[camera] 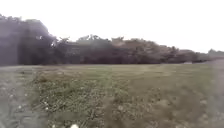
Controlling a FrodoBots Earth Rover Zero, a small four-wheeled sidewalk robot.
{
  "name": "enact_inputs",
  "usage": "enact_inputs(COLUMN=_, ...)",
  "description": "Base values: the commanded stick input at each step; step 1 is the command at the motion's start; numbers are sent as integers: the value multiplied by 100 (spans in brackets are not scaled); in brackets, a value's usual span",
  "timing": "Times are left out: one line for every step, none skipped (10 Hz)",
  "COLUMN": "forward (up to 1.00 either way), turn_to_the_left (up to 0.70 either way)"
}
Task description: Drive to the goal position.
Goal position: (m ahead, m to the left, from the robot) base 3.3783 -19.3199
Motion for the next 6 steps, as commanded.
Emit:
enact_inputs(forward=-100, turn_to_the_left=14)
enact_inputs(forward=-100, turn_to_the_left=5)
enact_inputs(forward=-100, turn_to_the_left=0)
enact_inputs(forward=-100, turn_to_the_left=0)
enact_inputs(forward=-100, turn_to_the_left=0)
enact_inputs(forward=-100, turn_to_the_left=0)
